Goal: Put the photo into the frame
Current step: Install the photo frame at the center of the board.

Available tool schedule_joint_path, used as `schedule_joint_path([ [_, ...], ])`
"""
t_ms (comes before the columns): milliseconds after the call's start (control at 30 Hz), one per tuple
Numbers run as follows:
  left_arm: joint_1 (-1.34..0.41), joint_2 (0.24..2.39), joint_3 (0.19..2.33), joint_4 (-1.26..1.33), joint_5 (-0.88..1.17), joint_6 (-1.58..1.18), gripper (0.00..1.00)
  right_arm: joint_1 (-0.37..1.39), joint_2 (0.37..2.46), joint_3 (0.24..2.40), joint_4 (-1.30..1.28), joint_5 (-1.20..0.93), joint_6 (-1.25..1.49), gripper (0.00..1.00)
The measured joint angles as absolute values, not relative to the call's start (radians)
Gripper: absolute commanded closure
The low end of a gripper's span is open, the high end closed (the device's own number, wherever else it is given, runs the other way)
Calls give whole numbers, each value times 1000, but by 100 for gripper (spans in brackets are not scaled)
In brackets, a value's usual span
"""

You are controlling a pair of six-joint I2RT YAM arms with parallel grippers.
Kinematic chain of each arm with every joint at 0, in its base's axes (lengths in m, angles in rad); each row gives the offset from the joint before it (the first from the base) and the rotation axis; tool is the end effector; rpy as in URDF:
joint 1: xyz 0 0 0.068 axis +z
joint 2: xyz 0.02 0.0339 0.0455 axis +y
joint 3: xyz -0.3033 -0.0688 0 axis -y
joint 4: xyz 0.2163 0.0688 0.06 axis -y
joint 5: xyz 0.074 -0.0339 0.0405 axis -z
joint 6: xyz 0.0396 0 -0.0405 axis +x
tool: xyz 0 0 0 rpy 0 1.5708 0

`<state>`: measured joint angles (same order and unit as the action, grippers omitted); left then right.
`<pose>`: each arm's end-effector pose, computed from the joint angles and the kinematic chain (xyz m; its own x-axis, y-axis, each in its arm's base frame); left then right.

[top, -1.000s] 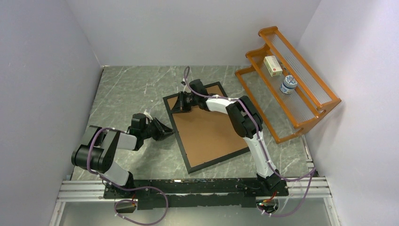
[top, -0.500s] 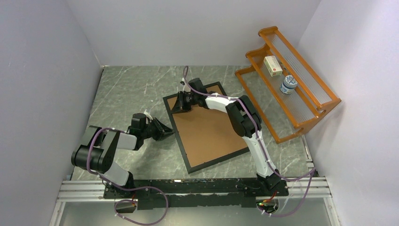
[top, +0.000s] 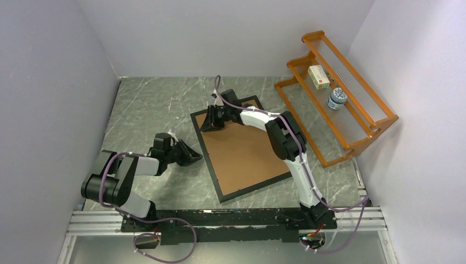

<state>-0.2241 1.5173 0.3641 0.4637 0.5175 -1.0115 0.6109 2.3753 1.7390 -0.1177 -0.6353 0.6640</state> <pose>0.2199 -0.0702 0.1740 -0.8082 -0.5713 -0.1426 -0.2258 0.5244 -0.8210 0.4168 0.3206 0.1711 -0.9445 -0.0558 -0.3237 -0.2971 0.5658 0.7692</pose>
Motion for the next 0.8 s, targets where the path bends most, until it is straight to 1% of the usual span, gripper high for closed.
schedule_joint_path([
  [67, -225, 1515, 362, 410, 482, -986, 82, 609, 2369, 1737, -129, -622, 664, 71],
  [267, -229, 1512, 368, 364, 489, -982, 80, 601, 2323, 1692, -133, -563, 664, 68],
  [467, -231, 1467, 390, 264, 472, -966, 74, 543, 2163, 1519, -160, -416, 635, 61],
  [500, -231, 1454, 393, 241, 465, -960, 73, 528, 2132, 1488, -174, -385, 627, 58],
  [600, -232, 1389, 401, 139, 427, -937, 65, 477, 2026, 1398, -224, -267, 596, 52],
  [733, -232, 1280, 408, -10, 363, -898, 51, 417, 1889, 1323, -281, -99, 559, 41],
  [800, -232, 1232, 409, -65, 340, -888, 44, 399, 1829, 1294, -299, -9, 548, 33],
])
